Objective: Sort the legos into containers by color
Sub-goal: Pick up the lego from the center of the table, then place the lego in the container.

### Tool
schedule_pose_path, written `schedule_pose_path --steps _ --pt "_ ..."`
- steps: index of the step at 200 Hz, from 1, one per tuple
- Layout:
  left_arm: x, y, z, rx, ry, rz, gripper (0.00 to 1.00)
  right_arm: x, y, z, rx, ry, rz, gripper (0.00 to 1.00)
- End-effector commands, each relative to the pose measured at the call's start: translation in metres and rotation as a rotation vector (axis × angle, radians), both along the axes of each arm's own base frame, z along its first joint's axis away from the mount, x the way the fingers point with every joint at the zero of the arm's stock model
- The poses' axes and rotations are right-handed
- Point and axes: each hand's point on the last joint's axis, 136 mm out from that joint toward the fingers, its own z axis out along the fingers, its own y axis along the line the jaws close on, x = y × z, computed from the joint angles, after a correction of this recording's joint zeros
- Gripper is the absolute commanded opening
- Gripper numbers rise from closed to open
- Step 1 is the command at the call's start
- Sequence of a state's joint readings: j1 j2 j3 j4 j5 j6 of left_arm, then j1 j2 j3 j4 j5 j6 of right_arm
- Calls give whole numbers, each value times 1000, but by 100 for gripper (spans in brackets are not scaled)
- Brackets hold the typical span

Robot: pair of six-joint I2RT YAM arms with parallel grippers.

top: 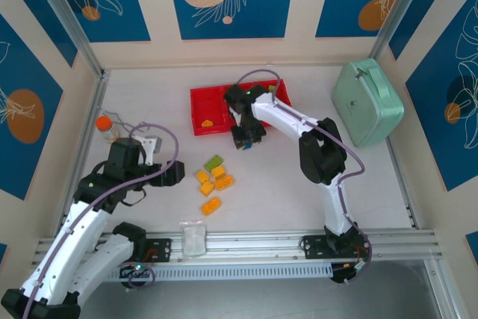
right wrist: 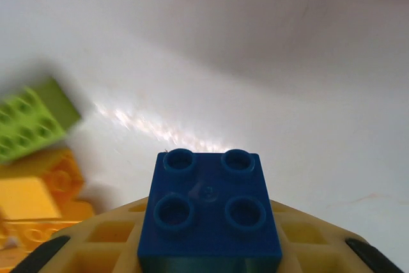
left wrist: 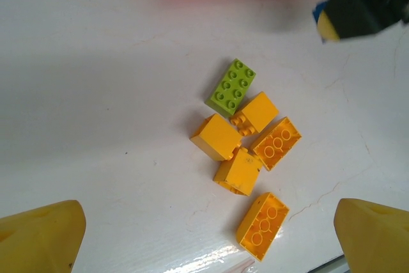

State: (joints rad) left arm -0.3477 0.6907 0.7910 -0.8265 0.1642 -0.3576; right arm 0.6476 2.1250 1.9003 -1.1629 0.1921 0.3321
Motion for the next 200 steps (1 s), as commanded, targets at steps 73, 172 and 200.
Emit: schedule_pose_path --steps 73,172,200 --pt "0 4 6 3 -56 5 99 116 16 24 341 -41 -139 33" --pt "-1 -1 7 -25 -74 -23 99 126 23 26 422 -19 -191 75" --pt "0 -1 4 -19 -66 -20 99 119 21 48 434 -43 -187 83"
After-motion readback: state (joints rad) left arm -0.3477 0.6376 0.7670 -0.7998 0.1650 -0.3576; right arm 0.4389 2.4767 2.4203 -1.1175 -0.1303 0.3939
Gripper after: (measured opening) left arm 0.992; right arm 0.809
